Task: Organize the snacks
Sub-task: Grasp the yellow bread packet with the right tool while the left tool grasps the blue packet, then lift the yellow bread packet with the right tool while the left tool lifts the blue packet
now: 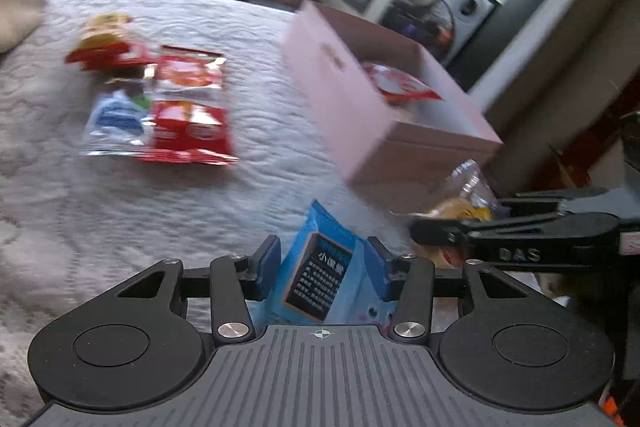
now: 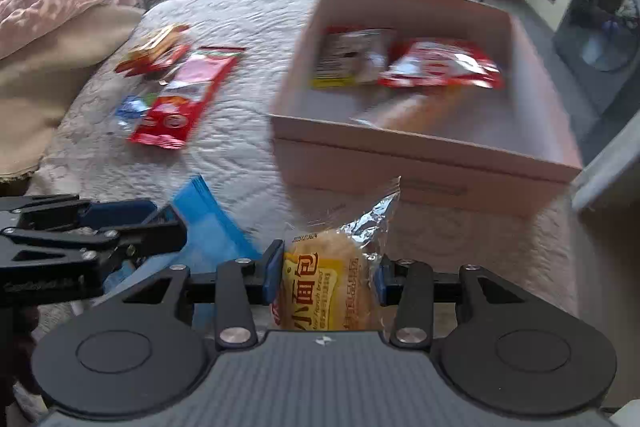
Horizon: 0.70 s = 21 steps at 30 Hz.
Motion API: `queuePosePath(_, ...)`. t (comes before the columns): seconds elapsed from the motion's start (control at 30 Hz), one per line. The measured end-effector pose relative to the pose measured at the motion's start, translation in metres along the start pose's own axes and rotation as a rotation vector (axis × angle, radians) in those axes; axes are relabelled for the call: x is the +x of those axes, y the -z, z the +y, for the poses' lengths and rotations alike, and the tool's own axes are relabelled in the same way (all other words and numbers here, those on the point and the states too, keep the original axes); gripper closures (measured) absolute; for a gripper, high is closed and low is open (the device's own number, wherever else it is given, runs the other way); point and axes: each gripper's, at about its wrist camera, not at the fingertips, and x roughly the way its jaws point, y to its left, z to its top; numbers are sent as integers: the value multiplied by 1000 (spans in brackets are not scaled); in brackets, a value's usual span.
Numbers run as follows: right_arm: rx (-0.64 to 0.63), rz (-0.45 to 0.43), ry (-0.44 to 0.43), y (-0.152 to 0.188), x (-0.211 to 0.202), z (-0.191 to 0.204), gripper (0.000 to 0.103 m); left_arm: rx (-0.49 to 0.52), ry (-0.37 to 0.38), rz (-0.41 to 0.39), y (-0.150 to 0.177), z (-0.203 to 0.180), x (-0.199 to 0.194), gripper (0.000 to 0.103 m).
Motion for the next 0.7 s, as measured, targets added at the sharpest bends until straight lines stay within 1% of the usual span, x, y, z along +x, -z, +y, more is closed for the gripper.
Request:
queuePosePath(0.07, 13, -23, 6, 6, -3, -9, 60, 54, -26, -1, 1, -11, -4, 52)
queuePosePath(0.13, 29, -52, 6, 13, -6, -18, 56, 99, -64, -5, 1, -18, -12, 52)
queuePosePath(0.17, 29, -66, 11, 16, -7, -21, 48, 107, -75, -9, 0, -19, -14, 52)
queuePosePath(0.2, 25, -84, 24, 19, -8, -24, 39, 108, -87, -16, -2, -19, -17, 52)
queuePosePath(0.27, 25, -125, 63, 24, -9, -30, 31, 93, -129, -34, -7, -13, -23, 52)
queuePosePath(0.33, 47, -160, 78, 29, -9, -39, 30, 65, -173, -40, -13, -5, -24, 52)
queuePosePath(0.4, 81, -178, 64, 34, -11, -49, 29, 51, -211, -27, -17, 3, -24, 52)
queuePosePath(0.47, 101, -186, 66, 39, -12, -58, 27, 71, -206, 2, -17, 4, -23, 52)
queuePosePath(0.57, 133, -195, 65, 47, -14, -73, 25, 107, -160, 68, -8, -1, -23, 52)
queuePosePath(0.63, 155, -206, 58, 52, -18, -81, 25, 152, -132, 104, 2, -9, -26, 52)
queuePosePath(0.7, 171, -217, 45, 57, -23, -88, 25, 203, -126, 137, 13, -18, -25, 52)
